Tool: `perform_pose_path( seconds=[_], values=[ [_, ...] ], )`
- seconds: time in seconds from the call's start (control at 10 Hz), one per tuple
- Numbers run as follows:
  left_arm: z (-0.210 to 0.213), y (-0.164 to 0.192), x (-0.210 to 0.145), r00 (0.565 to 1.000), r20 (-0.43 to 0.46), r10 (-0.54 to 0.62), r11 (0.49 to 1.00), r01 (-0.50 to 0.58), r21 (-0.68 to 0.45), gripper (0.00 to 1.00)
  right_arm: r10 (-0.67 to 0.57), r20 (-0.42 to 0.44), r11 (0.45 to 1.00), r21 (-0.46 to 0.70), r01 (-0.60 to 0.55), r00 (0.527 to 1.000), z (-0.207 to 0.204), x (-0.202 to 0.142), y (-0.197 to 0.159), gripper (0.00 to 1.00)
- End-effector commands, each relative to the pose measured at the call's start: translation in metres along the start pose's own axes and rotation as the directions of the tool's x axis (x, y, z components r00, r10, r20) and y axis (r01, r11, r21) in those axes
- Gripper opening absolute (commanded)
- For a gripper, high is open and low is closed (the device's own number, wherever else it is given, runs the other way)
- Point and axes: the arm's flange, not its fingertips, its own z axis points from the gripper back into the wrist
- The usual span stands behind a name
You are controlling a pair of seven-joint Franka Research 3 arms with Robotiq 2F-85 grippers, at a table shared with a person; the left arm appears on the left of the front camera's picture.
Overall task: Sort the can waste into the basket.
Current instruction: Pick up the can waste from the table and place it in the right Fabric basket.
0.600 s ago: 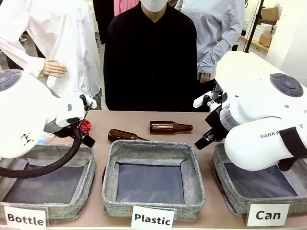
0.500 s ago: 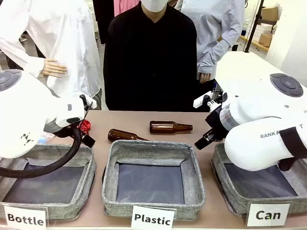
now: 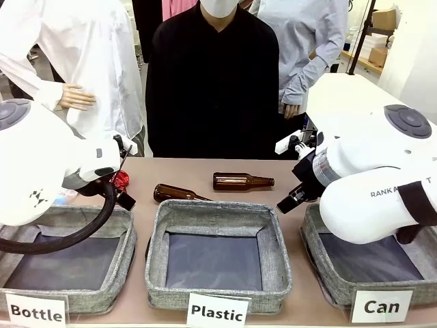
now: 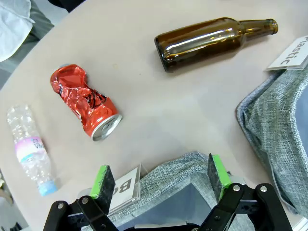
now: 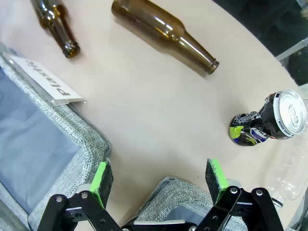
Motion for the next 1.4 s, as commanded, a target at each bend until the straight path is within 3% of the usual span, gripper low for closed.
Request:
perform_pose_path(
  seconds=[0.0,0.9,1.0,1.2,1.3],
  values=[
    [0.000,0.000,0.000,1.000,0.000,0.000,1.000,0.000,0.000,1.00,0.000,0.000,1.000,0.000,0.000,1.000,0.000,0.000,0.000,1.00],
    [0.000,0.000,0.000,1.000,0.000,0.000,1.000,0.000,0.000,1.00,0.000,0.000,1.000,0.000,0.000,1.000,0.000,0.000,0.000,1.00],
    [0.013,-0.002,-0.001,1.000,-0.001,-0.002,0.998,0.002,-0.067,1.00,0.002,0.000,1.000,0.016,-0.002,1.000,0.014,0.004,-0.003,1.00],
    [0.068,-0.012,0.010,0.954,-0.060,0.295,0.942,-0.301,-0.147,1.00,-0.023,0.020,0.995,0.096,0.020,1.000,0.071,0.013,-0.005,1.00],
    [0.099,-0.018,0.009,0.945,-0.041,0.324,0.902,-0.321,-0.289,1.00,-0.114,0.009,0.976,0.190,0.110,0.993,0.104,0.017,-0.004,1.00]
  ],
)
